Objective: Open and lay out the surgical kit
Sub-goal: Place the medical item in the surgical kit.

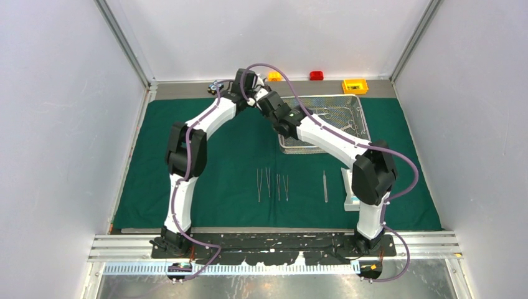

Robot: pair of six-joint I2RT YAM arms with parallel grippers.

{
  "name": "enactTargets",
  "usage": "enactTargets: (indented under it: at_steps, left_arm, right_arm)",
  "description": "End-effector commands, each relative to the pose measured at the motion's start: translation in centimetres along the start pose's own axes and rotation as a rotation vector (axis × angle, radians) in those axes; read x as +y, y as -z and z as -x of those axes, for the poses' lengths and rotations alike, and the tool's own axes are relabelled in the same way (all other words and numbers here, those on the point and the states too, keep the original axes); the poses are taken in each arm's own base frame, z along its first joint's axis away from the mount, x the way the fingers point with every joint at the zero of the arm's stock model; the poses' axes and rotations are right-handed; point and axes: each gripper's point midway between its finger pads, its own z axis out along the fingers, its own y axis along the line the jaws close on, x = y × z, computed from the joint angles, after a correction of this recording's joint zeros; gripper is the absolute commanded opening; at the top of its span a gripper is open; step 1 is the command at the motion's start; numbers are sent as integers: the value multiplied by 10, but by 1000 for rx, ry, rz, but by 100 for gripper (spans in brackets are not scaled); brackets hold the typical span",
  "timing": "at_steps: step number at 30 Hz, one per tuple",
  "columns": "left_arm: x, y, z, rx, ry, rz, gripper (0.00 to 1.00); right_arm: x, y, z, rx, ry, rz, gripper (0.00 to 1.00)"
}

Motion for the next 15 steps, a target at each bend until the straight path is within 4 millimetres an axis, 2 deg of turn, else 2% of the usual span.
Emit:
enactTargets:
  at_steps: [1,4,8,15]
  left_arm:
    - [-19,8,-6,29,-25,-60,4]
    - [-19,8,-5,28,-49,-62,0]
    - [-21,10,-3,20,-114,-54,0]
    - [-23,10,-1,23,-194,-51,0]
  right_arm:
    - [-11,3,19,-34,-24,-59,0]
    - [-8,3,20,-31,-16,-57,0]
    - [-7,5,21,-35,-18,-57,3]
    - [-3,12,21,-51,-45,-16,28]
